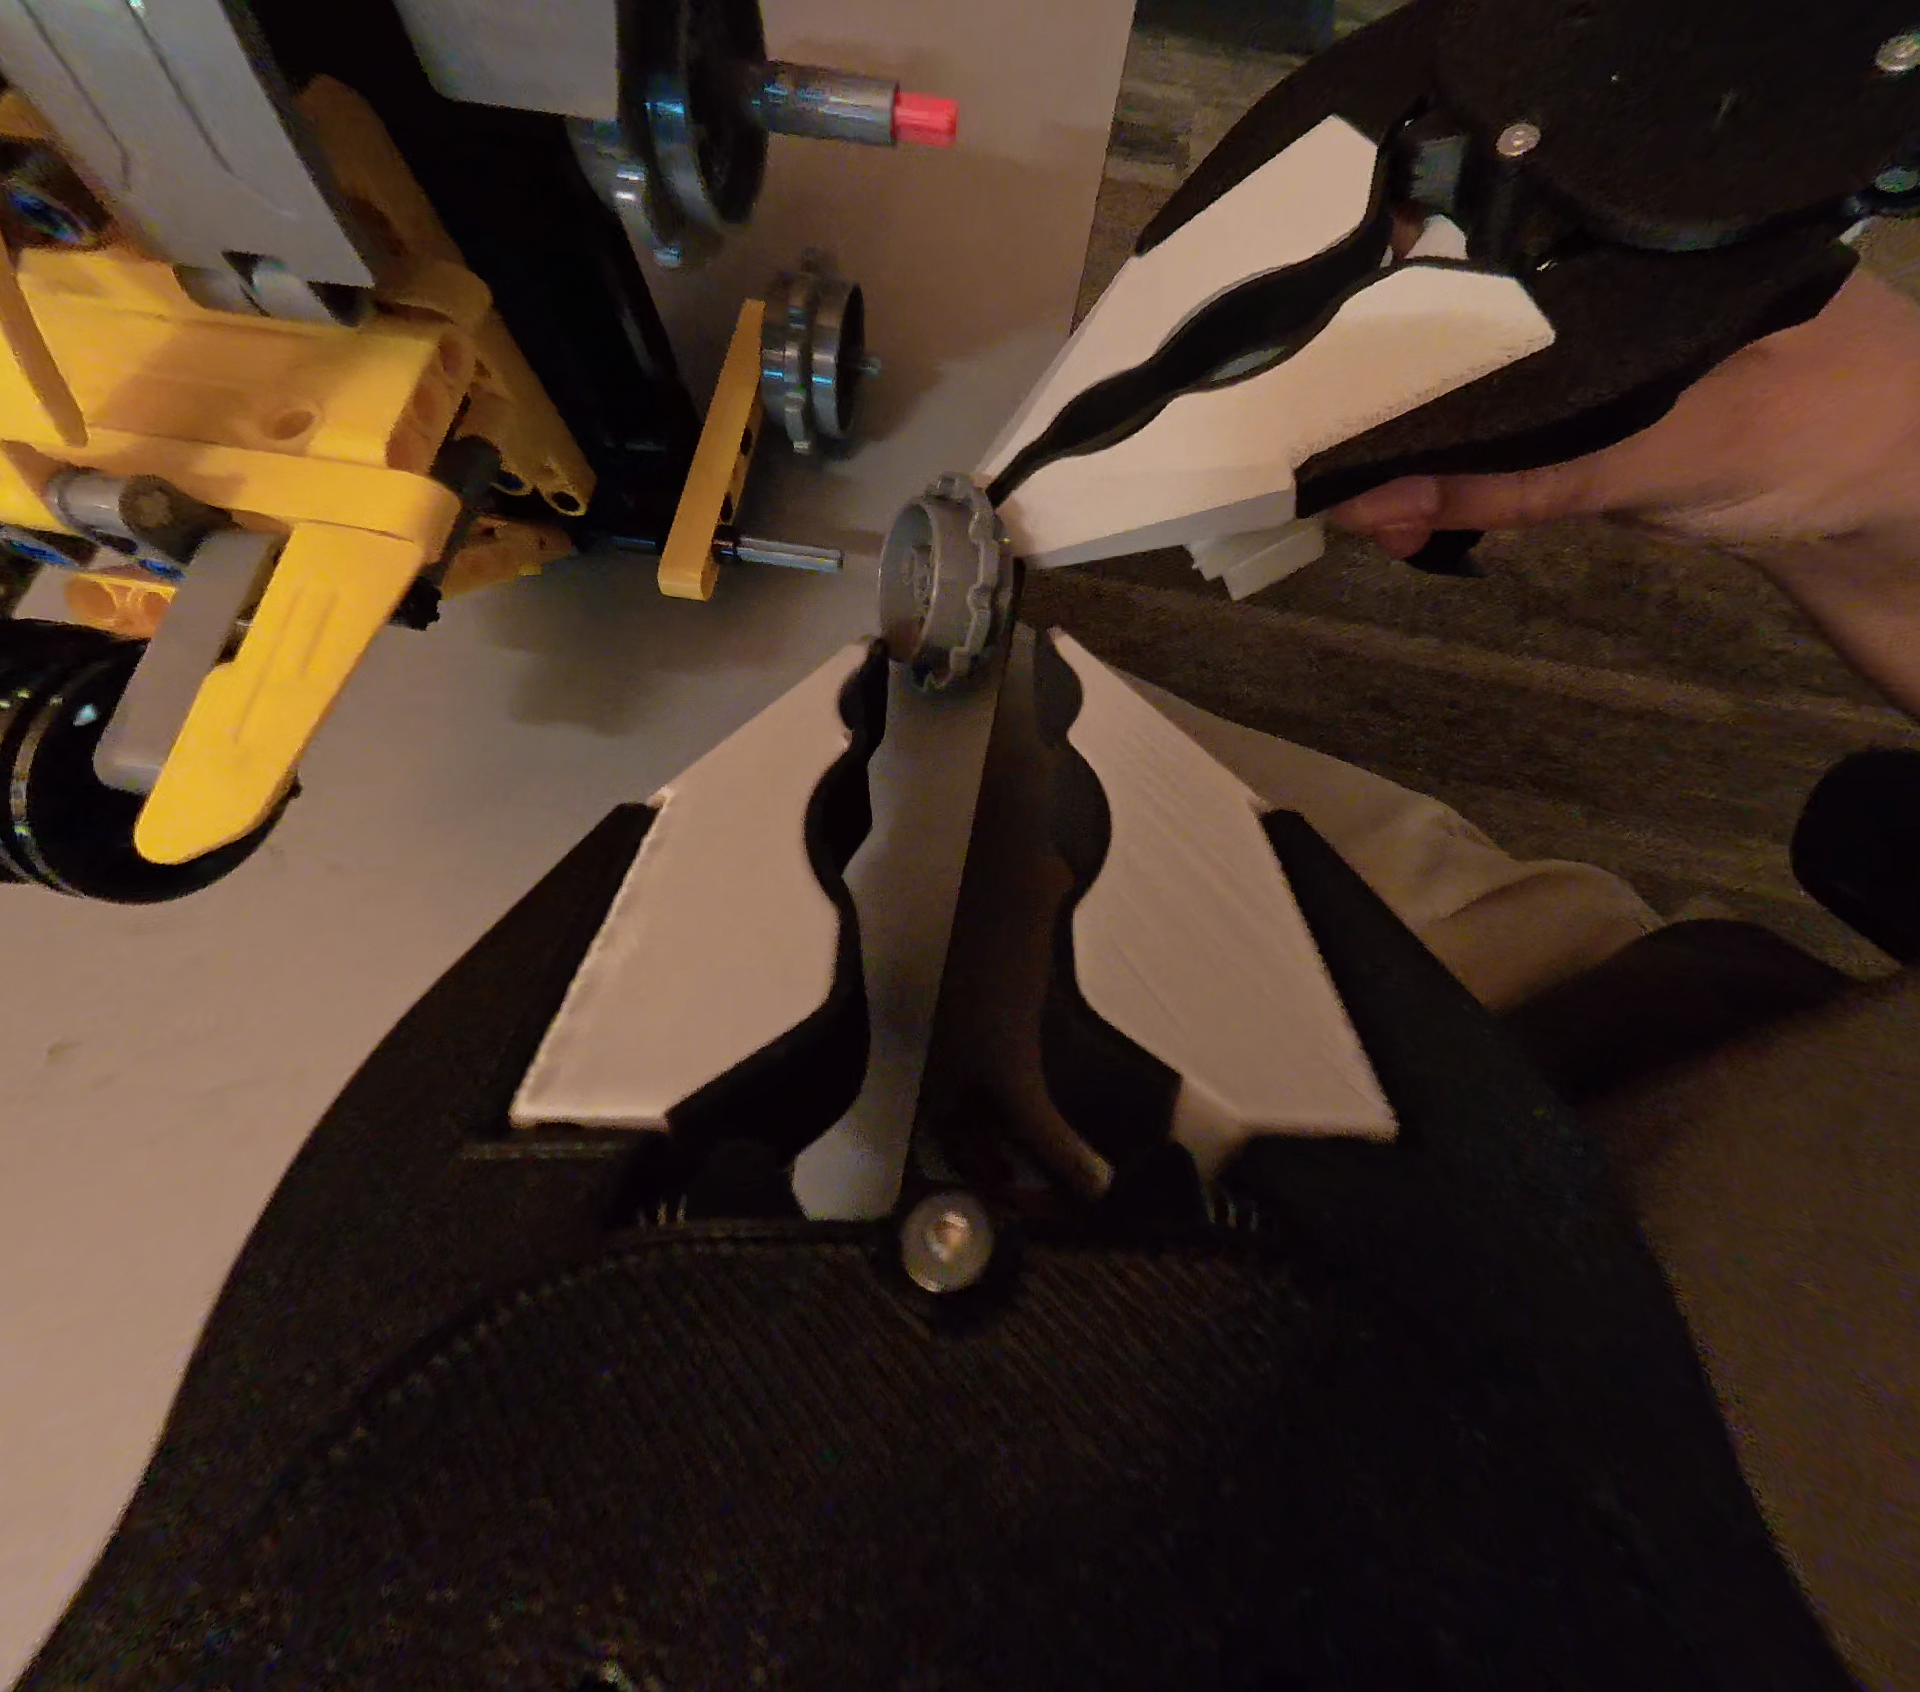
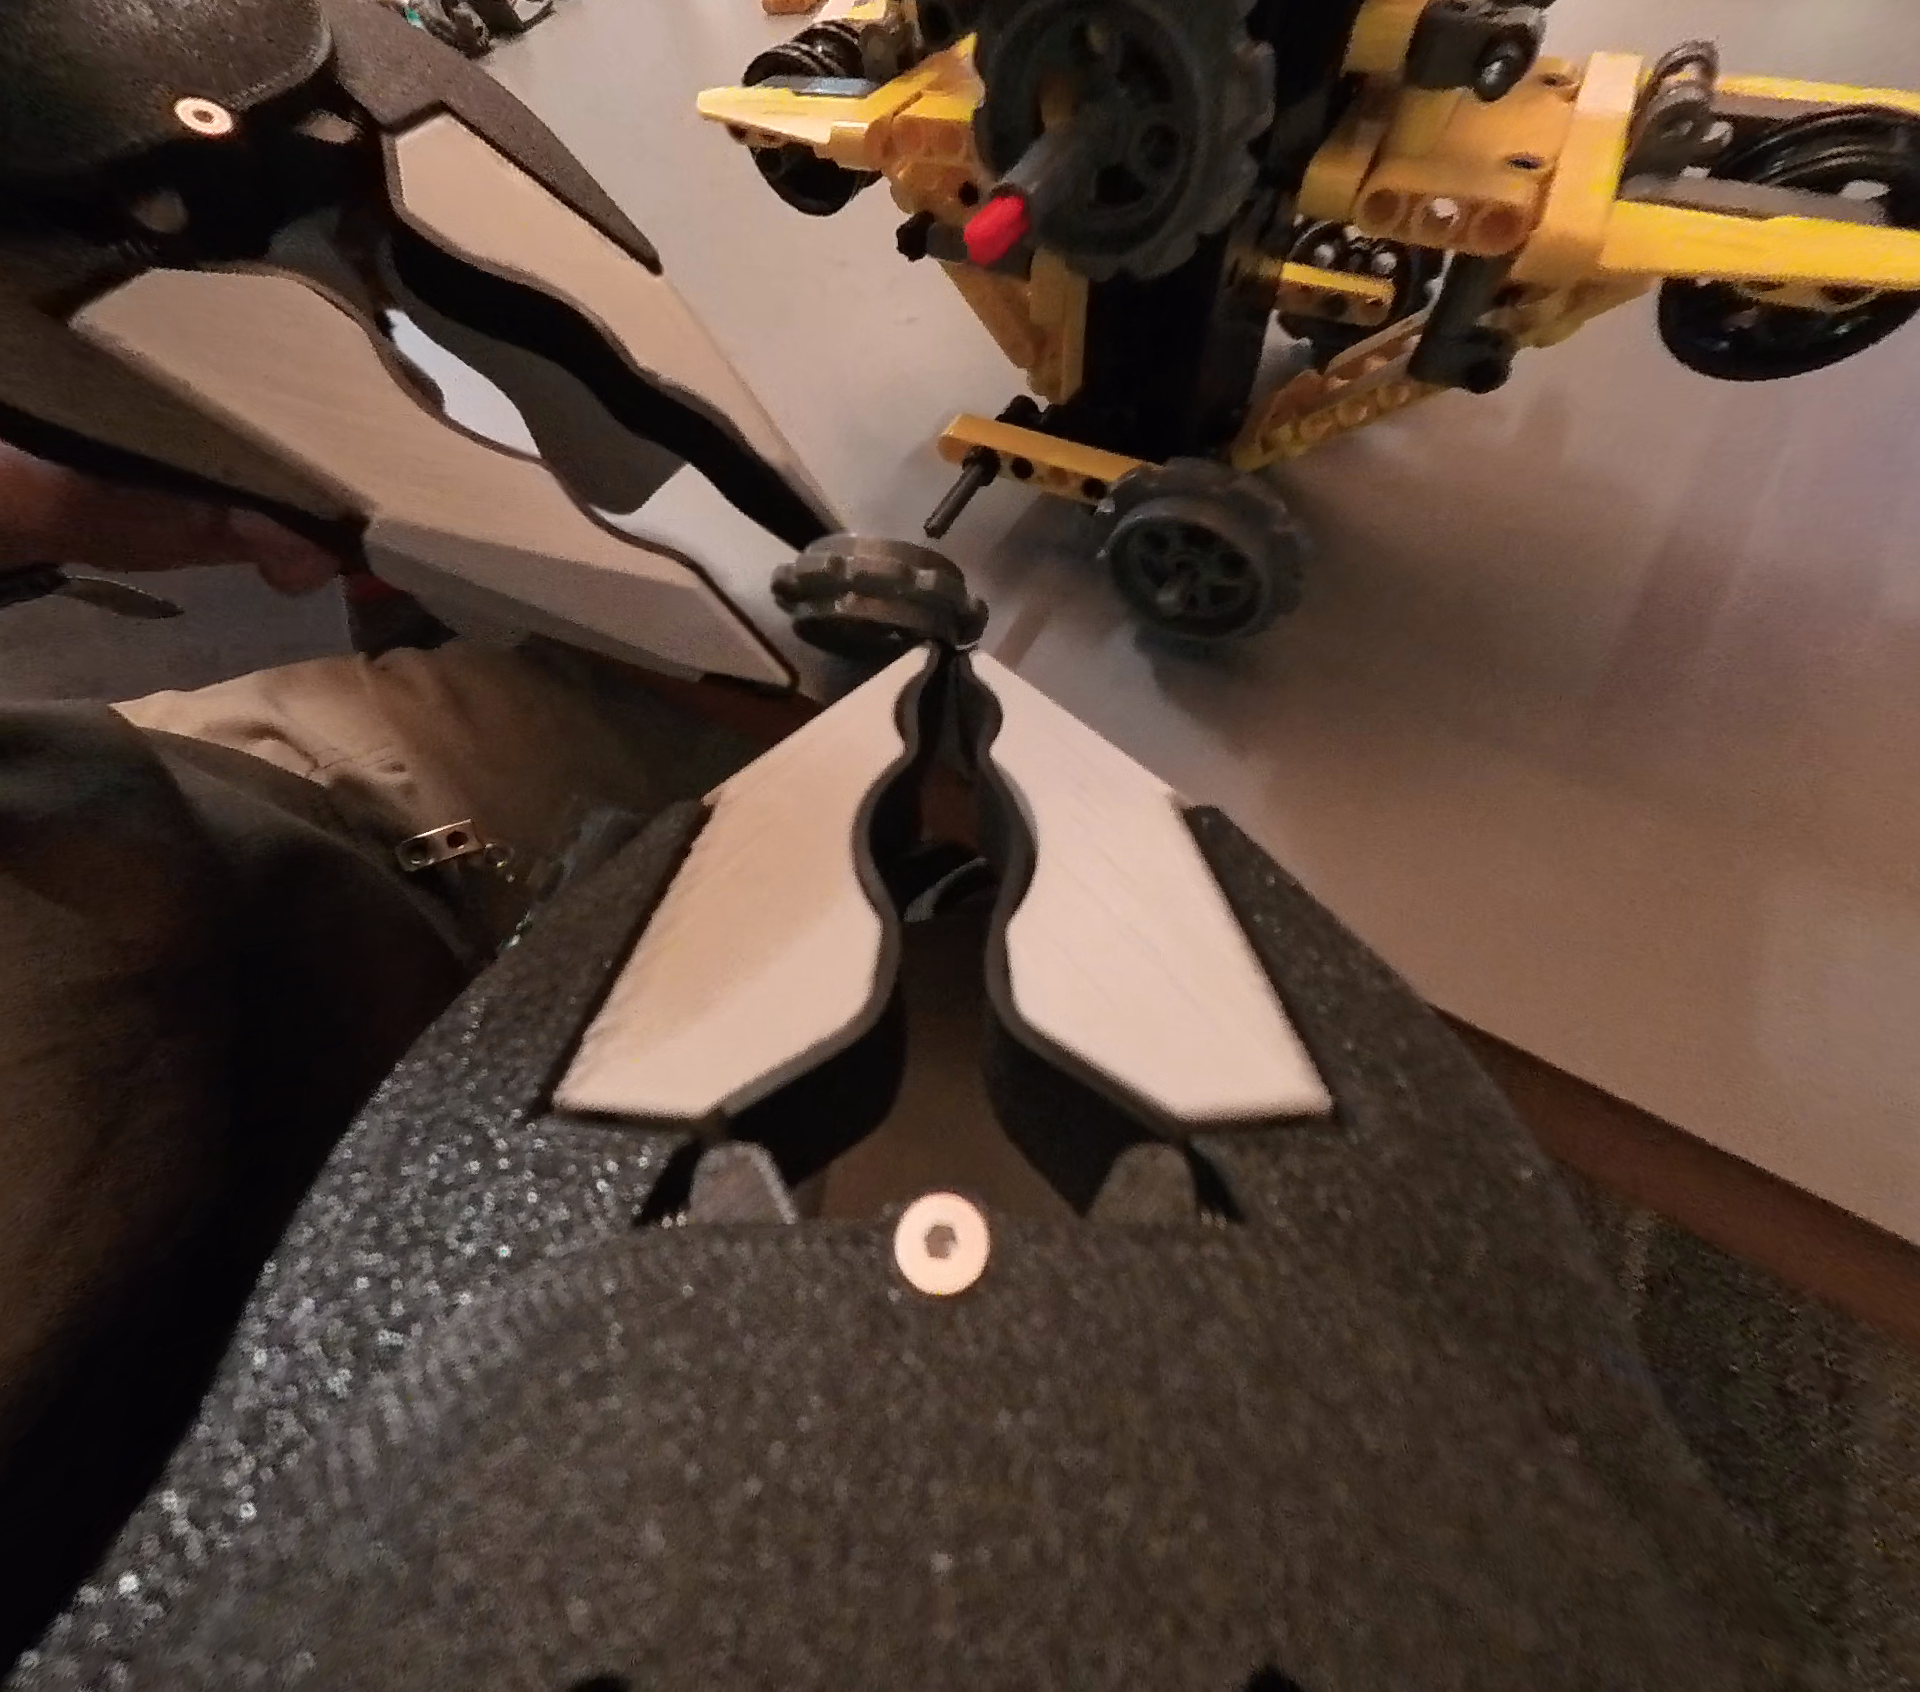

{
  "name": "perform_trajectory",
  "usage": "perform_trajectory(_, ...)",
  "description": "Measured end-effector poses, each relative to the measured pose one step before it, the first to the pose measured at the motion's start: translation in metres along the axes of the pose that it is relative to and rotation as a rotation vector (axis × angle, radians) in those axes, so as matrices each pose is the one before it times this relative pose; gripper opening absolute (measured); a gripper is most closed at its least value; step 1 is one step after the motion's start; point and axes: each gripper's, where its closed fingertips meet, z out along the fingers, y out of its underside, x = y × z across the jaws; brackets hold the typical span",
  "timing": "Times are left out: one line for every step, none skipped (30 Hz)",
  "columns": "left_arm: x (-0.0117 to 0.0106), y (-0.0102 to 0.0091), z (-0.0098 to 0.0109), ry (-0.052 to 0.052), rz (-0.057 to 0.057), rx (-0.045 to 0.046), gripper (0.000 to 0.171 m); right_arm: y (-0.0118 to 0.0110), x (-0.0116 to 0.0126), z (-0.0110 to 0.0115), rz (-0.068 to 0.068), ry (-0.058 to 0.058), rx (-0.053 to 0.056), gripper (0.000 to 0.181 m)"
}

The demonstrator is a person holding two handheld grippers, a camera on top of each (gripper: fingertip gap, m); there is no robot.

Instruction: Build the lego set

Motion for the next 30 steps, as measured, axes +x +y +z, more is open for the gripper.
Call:
perform_trajectory(-0.00042,-0.00059,0.0002,-0.0102,0.0076,0.00137,0.024,0.00053,-0.00012,0.00035,-0.0035,0.0048,-0.0025,0.002)
perform_trajectory(-0.00072,-0.00042,0.00015,-0.0098,0.0047,0.00092,0.02,0.00019,0.0004,0.00024,-0.0047,0.0067,-0.0012,0.002)
perform_trajectory(-0.00047,-0.00008,0.00017,-0.0045,0.0025,-0.00041,0.018,-0.00003,0.00051,0.00005,-0.005,0.0051,-0.0006,0.001)
perform_trajectory(-0.00023,-0.00006,0.00012,-0.0001,-0.0022,-0.00032,0.018,-0.00022,0.0003,0.00003,-0.0038,0.0017,0.0,0.002)
perform_trajectory(-0.00025,0.00003,-0.00003,0.0027,-0.0042,-0.00017,0.018,-0.00051,0.00017,0.00007,-0.0016,-0.0007,0.0014,0.002)
perform_trajectory(-0.00001,-0.00007,-0.00016,0.0041,-0.0046,0.0005,0.017,-0.00064,0.00007,0.00007,-0.0002,-0.0027,0.0023,0.002)
perform_trajectory(0.00017,-0.00067,-0.00061,0.0062,-0.0051,0.00507,0.016,-0.00051,-0.00017,0.00024,-0.0006,-0.0043,0.0025,0.002)
perform_trajectory(0.00035,-0.00145,-0.00092,0.0079,-0.0063,0.01027,0.013,-0.00042,-0.00037,0.00016,-0.0006,-0.0067,0.002,0.001)
perform_trajectory(-0.00018,-0.00112,-0.0009,0.0055,-0.0067,0.00757,0.011,-0.00005,-0.00089,0.0003,0.0006,-0.0098,0.0,0.001)
perform_trajectory(-0.00046,0.00007,-0.00019,0.0049,-0.0076,0.00093,0.011,0.00023,-0.00082,0.00062,0.0019,-0.0095,-0.0019,0.002)
perform_trajectory(-0.00012,0.00065,0.0002,0.0076,-0.0081,-0.00326,0.011,0.00079,-0.00022,0.00079,0.0023,-0.006,-0.0058,0.005)
perform_trajectory(-0.00012,0.00039,0.00021,0.0077,-0.0079,-0.00209,0.011,0.00159,0.00035,0.00097,0.001,-0.0012,-0.0118,0.008)
perform_trajectory(0.00013,-0.0001,-0.00016,0.0083,-0.0073,0.00067,0.01,0.00185,0.00089,0.00098,-0.0025,0.0027,-0.0133,0.01)
perform_trajectory(0.00035,-0.0002,-0.00031,0.0096,-0.0075,0.00126,0.01,0.00097,0.00077,0.00068,-0.0065,0.0032,-0.0088,0.011)
perform_trajectory(0.00011,-0.00019,-0.00047,0.008,-0.0078,0.00084,0.01,-0.00007,0.0003,0.00027,-0.0075,0.0013,-0.0034,0.012)
perform_trajectory(0.00031,-0.00005,-0.00062,0.0096,-0.0072,0.00144,0.01,-0.00063,0.00032,-0.00012,-0.0056,-0.0006,0.0002,0.013)
perform_trajectory(0.00042,-0.00037,-0.00068,0.0111,-0.0072,0.00357,0.01,-0.00126,0.00034,-0.00038,-0.0022,-0.0035,0.0039,0.015)
perform_trajectory(0.00062,-0.00067,-0.00104,0.0132,-0.0087,0.00604,0.01,-0.00172,0.00011,-0.00049,0.0024,-0.0094,0.008,0.017)
perform_trajectory(0.00043,-0.00088,-0.00098,0.013,-0.0091,0.00702,0.009,-0.00155,-0.00003,-0.00024,0.0059,-0.0141,0.0089,0.019)
perform_trajectory(0.00071,-0.00071,-0.00102,0.0158,-0.0075,0.00622,0.01,-0.0009,0.00046,-0.00009,0.0053,-0.0165,0.0075,0.02)
perform_trajectory(0.00052,-0.00012,-0.00095,0.0179,-0.0109,0.00249,0.009,-0.00058,0.00035,-0.00001,0.0035,-0.0193,0.0078,0.023)
perform_trajectory(0.00084,-0.00029,-0.00106,0.0224,-0.0163,0.00356,0.01,-0.00084,0.00008,-0.00024,0.0067,-0.0233,0.009,0.026)
perform_trajectory(0.0009,-0.00152,-0.00155,0.025,-0.0198,0.01022,0.01,-0.00147,-0.00059,-0.00025,0.0142,-0.0282,0.0103,0.026)
perform_trajectory(0.00071,-0.00228,-0.00211,0.0266,-0.0236,0.01475,0.009,-0.00207,-0.00106,-0.00038,0.02,-0.0311,0.0114,0.026)
perform_trajectory(0.00129,-0.00253,-0.00235,0.0304,-0.0235,0.01616,0.009,-0.00272,-0.00132,-0.00061,0.0203,-0.0307,0.013,0.026)
perform_trajectory(0.00146,-0.00245,-0.0025,0.0323,-0.022,0.01691,0.009,-0.00295,-0.00156,-0.00074,0.0175,-0.0297,0.0141,0.026)
perform_trajectory(0.00168,-0.0025,-0.00245,0.0339,-0.0231,0.01752,0.009,-0.00287,-0.00195,-0.00073,0.015,-0.0296,0.0143,0.026)
perform_trajectory(0.00196,-0.00214,-0.00217,0.0339,-0.0192,0.01588,0.009,-0.00275,-0.00204,-0.00087,0.0131,-0.0288,0.0154,0.026)
perform_trajectory(0.00198,-0.00175,-0.002,0.032,-0.0185,0.01203,0.009,-0.00258,-0.00187,-0.00076,0.0126,-0.0263,0.016,0.027)
perform_trajectory(0.00185,-0.00158,-0.00151,0.0296,-0.0183,0.00905,0.009,-0.00202,-0.00185,-0.00069,0.0137,-0.0247,0.0152,0.027)
